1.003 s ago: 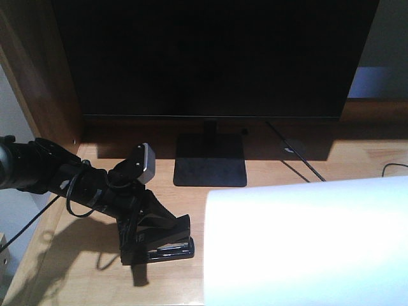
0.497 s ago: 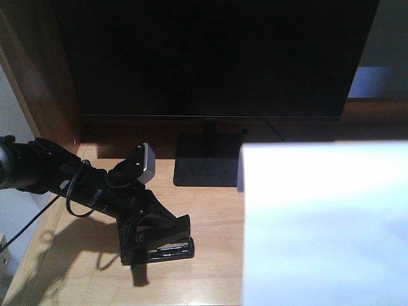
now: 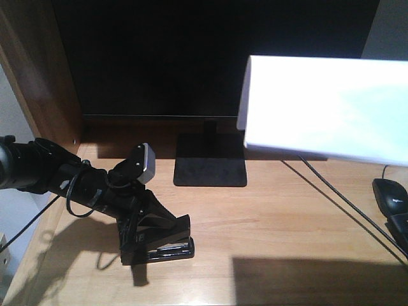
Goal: Grab stapler and paper to desk for stapling
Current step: 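Swing the white paper down with the right gripper toward the desk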
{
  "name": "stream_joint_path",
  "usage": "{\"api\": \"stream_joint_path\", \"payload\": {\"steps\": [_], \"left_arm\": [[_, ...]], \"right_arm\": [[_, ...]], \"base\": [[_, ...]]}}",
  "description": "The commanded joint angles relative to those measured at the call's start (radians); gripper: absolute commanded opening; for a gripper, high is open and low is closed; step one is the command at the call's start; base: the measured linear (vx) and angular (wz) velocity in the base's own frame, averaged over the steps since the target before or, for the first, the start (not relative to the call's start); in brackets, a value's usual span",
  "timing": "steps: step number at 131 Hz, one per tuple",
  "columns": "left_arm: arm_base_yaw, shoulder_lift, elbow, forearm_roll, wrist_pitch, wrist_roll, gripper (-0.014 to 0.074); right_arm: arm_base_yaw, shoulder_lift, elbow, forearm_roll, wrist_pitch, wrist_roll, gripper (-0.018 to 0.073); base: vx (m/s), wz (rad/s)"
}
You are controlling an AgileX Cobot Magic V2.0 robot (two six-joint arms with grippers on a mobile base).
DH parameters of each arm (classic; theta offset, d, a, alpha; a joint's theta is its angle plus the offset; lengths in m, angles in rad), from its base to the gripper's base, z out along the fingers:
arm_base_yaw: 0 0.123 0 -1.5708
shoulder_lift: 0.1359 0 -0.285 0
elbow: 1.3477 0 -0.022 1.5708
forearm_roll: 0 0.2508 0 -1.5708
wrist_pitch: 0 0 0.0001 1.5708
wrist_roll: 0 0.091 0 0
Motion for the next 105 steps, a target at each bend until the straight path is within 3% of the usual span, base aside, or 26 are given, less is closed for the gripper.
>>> {"api": "stream_joint_path", "payload": {"steps": [1,18,42,70,86,105], "left_arm": [[-0.002,-0.048,-0.024,-0.050,0.038,0.000,-0.0006],[-0.002,-0.048,-0.024,-0.050,0.038,0.000,-0.0006],[-0.002,-0.048,-0.024,-0.050,0.038,0.000,-0.0006],[-0.002,-0.048,-0.024,-0.050,0.038,0.000,-0.0006],[-0.002,-0.048,-0.024,-0.050,0.038,0.000,-0.0006],[-0.002,-0.048,-0.024,-0.050,0.038,0.000,-0.0006]], "right_arm": [[0.000,0.147,-0.031,0.004,-0.194,-0.011,-0.0001],[0.000,0.295,-0.054,-0.063,-0.218,-0.001,-0.0001],[0.000,0.485,-0.170,-0.253,-0.218,-0.026,-0.0001],[-0.011,0.622,-0.280,-0.304,-0.218,-0.010,-0.0001],[-0.124,0.665,-0.288,-0.472,-0.218,0.022,-0.0001],[-0.315,0.688,-0.289,-0.797,-0.218,0.151,-0.0001]], "base": [[0.00,0.00],[0.00,0.00],[0.00,0.00],[0.00,0.00],[0.00,0.00],[0.00,0.00]]}}
